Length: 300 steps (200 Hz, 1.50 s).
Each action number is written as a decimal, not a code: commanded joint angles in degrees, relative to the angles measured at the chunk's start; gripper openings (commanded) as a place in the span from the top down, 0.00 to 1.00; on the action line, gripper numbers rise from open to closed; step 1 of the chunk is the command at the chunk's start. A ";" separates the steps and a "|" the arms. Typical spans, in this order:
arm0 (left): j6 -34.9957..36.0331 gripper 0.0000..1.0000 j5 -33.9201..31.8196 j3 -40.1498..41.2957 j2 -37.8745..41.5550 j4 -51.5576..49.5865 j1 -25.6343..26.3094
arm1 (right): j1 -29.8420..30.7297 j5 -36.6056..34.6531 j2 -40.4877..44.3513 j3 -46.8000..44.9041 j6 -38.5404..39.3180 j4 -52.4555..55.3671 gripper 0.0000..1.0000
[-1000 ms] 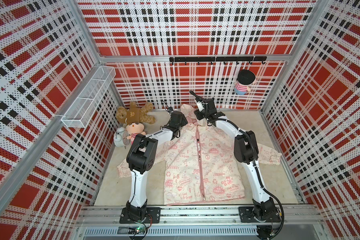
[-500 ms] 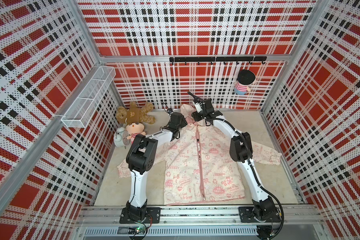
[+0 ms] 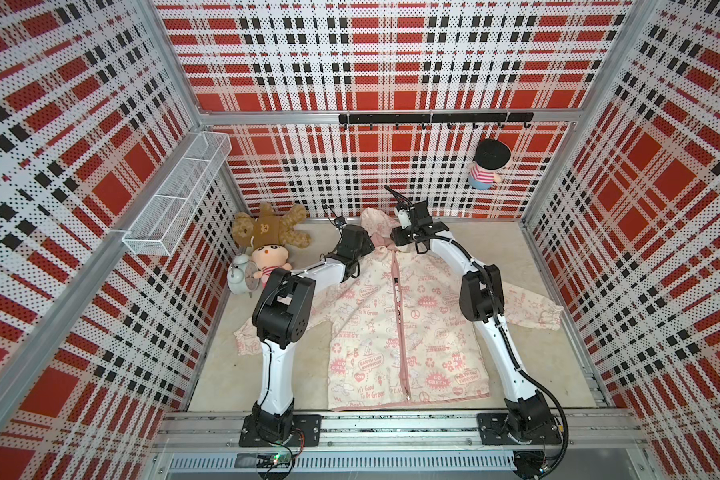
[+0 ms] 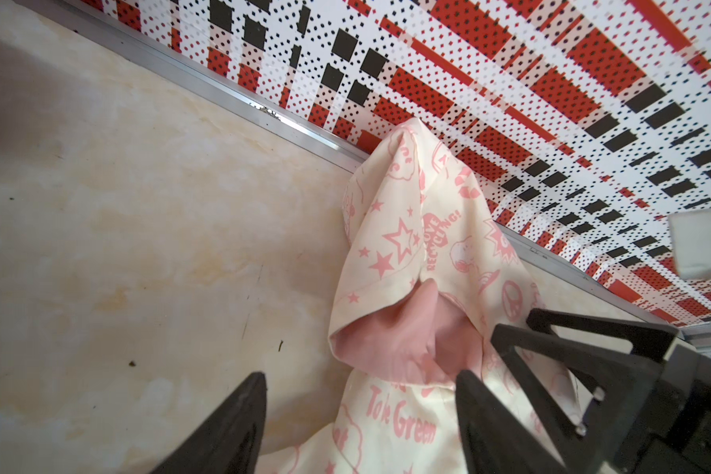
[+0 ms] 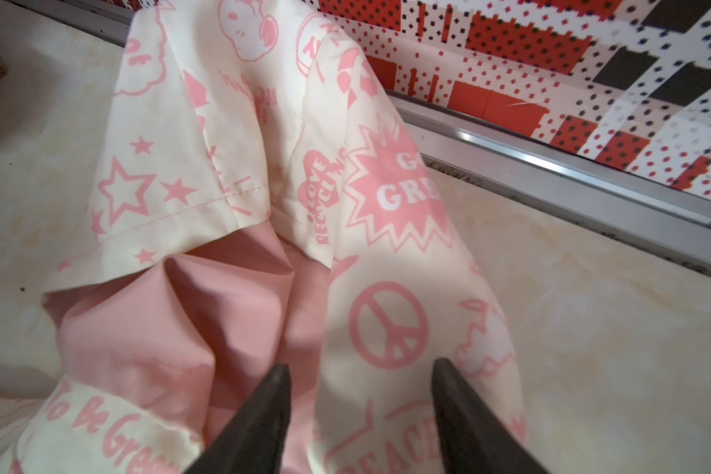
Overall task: Unzip the jacket
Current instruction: Smooth out the jacket at the center of the board.
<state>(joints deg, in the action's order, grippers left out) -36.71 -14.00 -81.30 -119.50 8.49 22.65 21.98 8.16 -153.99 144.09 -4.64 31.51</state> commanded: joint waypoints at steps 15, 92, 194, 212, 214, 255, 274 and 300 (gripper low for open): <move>0.11 0.26 -1.03 0.00 1.24 -0.05 0.45 | -0.50 0.20 -1.93 1.98 -1.13 0.41 0.60; 0.30 0.27 -1.58 -0.62 0.94 -0.48 0.46 | -2.90 1.32 6.66 -8.17 -4.80 -9.16 1.00; 0.33 0.27 -1.56 0.52 1.73 -0.27 0.19 | -4.28 18.21 9.52 -11.73 -8.17 -14.39 0.56; 0.31 0.27 -1.47 0.70 1.79 -0.15 0.20 | -2.92 18.03 8.79 -11.09 -5.61 -13.16 0.51; 0.25 0.27 -1.47 0.77 1.81 -0.19 0.20 | -2.73 17.83 8.67 -10.82 -5.32 -12.86 0.51; 0.06 0.27 -1.30 1.23 1.82 -0.10 0.27 | -0.57 11.42 2.95 -1.79 -2.49 -4.14 0.46; 0.08 0.27 -1.34 1.31 1.82 -0.05 0.22 | -0.29 7.03 0.16 1.25 -3.36 -0.26 0.44; 0.06 0.27 -1.17 1.25 1.61 -0.07 0.37 | -0.36 3.42 -2.31 3.12 -4.86 3.81 0.41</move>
<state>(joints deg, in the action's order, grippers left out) -36.82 -15.03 -80.71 -119.50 8.12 22.90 22.50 17.17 -152.48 145.93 -9.28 28.16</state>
